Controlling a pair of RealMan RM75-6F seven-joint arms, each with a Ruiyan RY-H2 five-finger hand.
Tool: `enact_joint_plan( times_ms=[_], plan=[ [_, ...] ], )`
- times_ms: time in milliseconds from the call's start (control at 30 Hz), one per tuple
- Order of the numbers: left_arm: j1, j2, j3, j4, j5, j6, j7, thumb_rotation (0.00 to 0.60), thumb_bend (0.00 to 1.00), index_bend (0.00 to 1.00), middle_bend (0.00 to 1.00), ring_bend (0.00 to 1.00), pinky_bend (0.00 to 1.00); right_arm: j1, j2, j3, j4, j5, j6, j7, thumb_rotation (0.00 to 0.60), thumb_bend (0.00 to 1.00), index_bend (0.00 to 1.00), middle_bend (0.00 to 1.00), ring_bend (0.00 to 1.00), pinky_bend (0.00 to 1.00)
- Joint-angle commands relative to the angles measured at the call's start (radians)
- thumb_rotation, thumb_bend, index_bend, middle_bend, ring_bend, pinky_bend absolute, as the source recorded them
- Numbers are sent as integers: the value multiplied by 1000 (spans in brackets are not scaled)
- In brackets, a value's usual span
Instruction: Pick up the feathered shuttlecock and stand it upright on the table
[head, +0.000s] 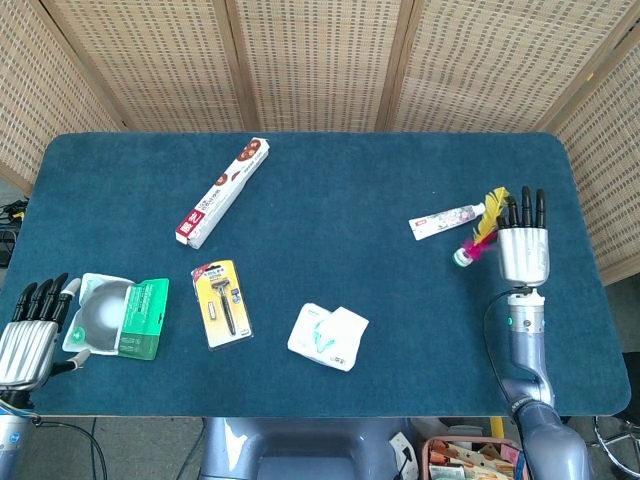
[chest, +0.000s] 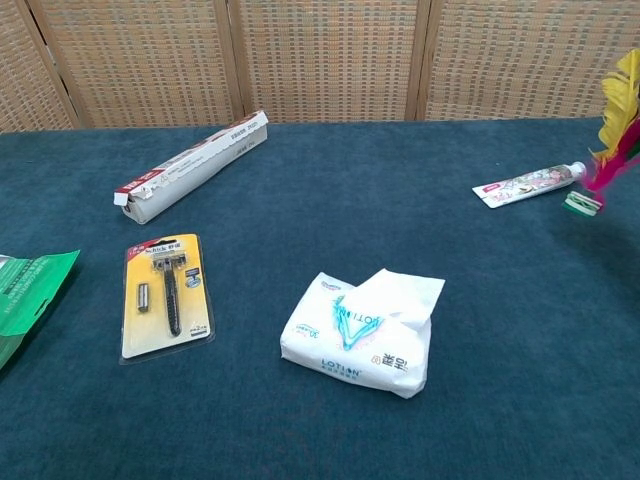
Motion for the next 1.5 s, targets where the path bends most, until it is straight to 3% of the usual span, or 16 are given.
enact_joint_plan(
  times_ms=[33,233,900,1267,1500],
  plan=[
    [0,0,1,-1,2,0,-1,600,1,0,0,0,0,-2,0,-3,2,-2,-5,-2,600,434,575,223,0,0],
    [-1,1,3,-2,3,-4,-2,600,0,0,0,0,0,-12,-3,-15,12,-10,-26,-39,600,434,567,219,0,0],
    [0,2,6,-6,11,-1,-3,600,0,0,0,0,0,-31,-4,-20,-6,-13,-11,-44,600,434,357,65,0,0],
    [2,12,8,-11,20,3,-24,600,1,0,0,0,0,-71,26,1,-67,-4,155,-28,600,434,244,0,0,0],
    [10,26,12,-23,39,24,-45,600,1,0,0,0,0,-111,86,44,-228,20,279,42,600,434,189,0,0,0]
  ],
)
